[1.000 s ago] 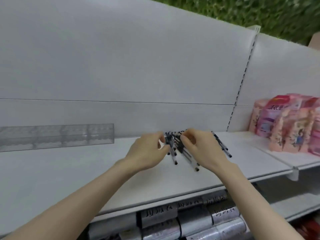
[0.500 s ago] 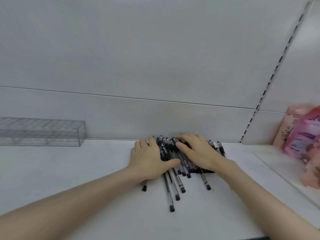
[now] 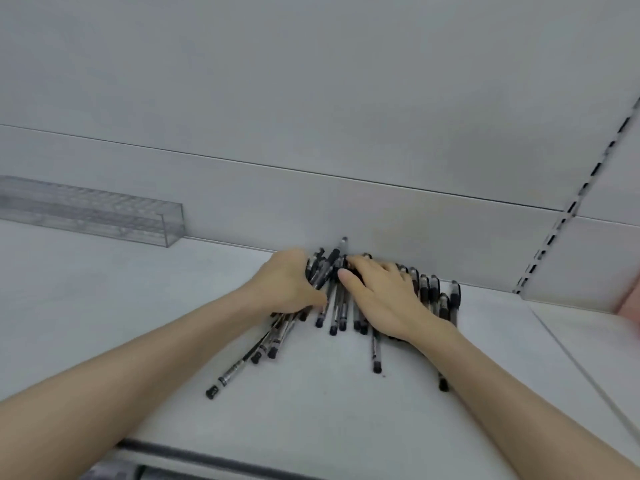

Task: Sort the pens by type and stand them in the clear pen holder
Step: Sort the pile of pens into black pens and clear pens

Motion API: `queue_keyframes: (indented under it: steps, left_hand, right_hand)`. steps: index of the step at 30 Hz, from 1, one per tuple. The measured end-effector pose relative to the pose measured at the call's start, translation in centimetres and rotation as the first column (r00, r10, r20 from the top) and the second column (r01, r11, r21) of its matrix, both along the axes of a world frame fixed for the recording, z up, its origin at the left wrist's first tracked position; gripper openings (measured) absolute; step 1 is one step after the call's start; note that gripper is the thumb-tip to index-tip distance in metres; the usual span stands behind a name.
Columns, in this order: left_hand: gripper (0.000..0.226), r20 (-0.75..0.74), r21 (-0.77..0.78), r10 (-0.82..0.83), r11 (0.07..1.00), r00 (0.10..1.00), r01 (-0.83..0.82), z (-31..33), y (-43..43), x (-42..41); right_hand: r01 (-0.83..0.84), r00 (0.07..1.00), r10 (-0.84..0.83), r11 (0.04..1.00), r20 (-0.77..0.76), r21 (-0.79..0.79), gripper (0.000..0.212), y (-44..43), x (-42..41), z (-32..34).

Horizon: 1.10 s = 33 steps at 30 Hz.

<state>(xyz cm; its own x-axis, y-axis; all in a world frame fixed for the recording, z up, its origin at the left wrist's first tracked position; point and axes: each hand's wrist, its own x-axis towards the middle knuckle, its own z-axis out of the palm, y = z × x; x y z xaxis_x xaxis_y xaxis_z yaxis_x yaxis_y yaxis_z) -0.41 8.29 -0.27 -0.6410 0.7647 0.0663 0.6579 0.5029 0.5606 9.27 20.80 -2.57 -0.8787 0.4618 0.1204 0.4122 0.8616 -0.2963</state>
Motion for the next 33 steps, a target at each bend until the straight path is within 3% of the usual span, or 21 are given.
queue_keyframes:
  steps: [3,8,11,14,16,19,23,27,33]
  left_hand:
    - [0.024,0.04,0.029,-0.017,0.999,0.999,0.016,0.0,0.1,-0.2]
    - [0.018,0.267,0.103,-0.051,0.994,0.962,0.024,0.1,-0.5,-1.1]
    - [0.019,0.376,0.261,-0.114,0.965,0.92,0.013,0.9,-1.2,-1.1]
    - [0.02,0.436,0.511,-0.323,0.857,0.84,0.064,3.0,-1.4,0.3]
    - [0.016,0.387,0.627,-0.413,0.773,0.824,0.093,4.2,-1.2,1.3]
    - [0.009,0.212,0.731,-0.418,0.668,0.883,0.141,4.9,-0.7,1.9]
    - [0.033,0.045,0.802,-0.379,0.566,0.924,0.193,5.1,-0.7,3.1]
    - [0.03,-0.019,0.788,-0.38,0.563,0.925,0.248,3.6,-1.3,3.7]
    - [0.024,0.048,0.771,-0.418,0.592,0.907,0.233,2.5,-1.5,3.3]
  right_hand:
    - [-0.006,1.0,0.005,1.0,-0.02,-0.014,0.048,0.1,0.2,0.0]
    - [0.016,0.996,-0.022,0.997,-0.085,-0.075,0.042,0.2,0.7,0.2]
    - [-0.013,0.973,-0.022,0.988,-0.231,-0.151,0.044,0.1,1.0,1.0]
    - [-0.177,0.904,0.005,0.915,-0.427,-0.363,0.06,-0.6,1.4,3.1]
    - [-0.275,0.858,0.025,0.866,-0.513,-0.417,0.07,-1.4,1.5,4.8]
    - [-0.368,0.788,0.022,0.818,-0.616,-0.442,0.062,-2.4,1.6,7.4]
    - [-0.482,0.704,0.076,0.781,-0.706,-0.397,0.038,-3.2,1.9,9.9]
    - [-0.495,0.722,0.119,0.777,-0.681,-0.389,0.044,-4.5,1.8,10.5]
    - [-0.413,0.801,0.068,0.783,-0.595,-0.466,0.044,-4.8,1.7,9.5]
